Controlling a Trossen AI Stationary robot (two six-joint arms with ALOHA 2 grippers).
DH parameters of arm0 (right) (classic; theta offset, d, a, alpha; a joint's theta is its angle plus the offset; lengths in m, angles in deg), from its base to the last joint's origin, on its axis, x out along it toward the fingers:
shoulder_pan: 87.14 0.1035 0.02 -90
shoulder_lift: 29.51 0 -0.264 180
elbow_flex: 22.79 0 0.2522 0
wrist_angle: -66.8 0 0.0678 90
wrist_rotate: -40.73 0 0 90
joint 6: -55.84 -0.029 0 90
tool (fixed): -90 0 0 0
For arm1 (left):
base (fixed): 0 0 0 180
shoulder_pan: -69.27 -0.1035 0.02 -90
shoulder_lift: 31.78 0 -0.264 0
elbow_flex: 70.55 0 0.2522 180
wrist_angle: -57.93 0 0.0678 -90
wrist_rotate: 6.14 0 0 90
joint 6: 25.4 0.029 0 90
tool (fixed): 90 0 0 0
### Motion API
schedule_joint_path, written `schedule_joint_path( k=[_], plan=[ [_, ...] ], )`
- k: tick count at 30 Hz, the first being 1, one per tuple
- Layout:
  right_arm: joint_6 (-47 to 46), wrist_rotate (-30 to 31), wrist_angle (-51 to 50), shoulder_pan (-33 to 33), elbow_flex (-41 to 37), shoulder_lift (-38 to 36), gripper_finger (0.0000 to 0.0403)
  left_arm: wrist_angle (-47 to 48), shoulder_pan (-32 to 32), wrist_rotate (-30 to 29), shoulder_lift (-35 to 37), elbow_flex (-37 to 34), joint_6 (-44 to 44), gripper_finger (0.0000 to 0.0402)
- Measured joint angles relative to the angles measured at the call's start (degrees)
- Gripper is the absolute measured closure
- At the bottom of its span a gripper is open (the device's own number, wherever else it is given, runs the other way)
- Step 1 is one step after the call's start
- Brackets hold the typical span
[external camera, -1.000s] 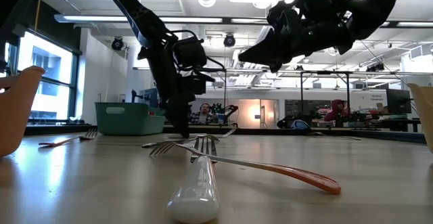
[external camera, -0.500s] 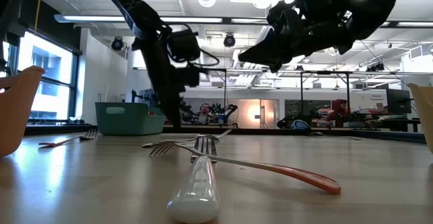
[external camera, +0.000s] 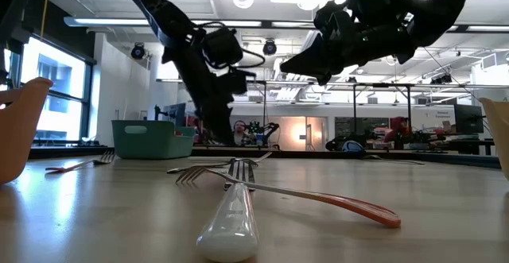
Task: Sort silverware by color (type)
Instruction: Put the white fork into the green bin
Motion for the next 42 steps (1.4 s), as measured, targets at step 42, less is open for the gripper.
schedule_joint_path(
  k=[42],
  plan=[
    [0.2, 0.0, -0.3, 0.0, 0.0, 0.0, 0.0403, 8.6, -1.1, 1.5, 3.0, -0.3, 4.1, 0.0397]
  ],
)
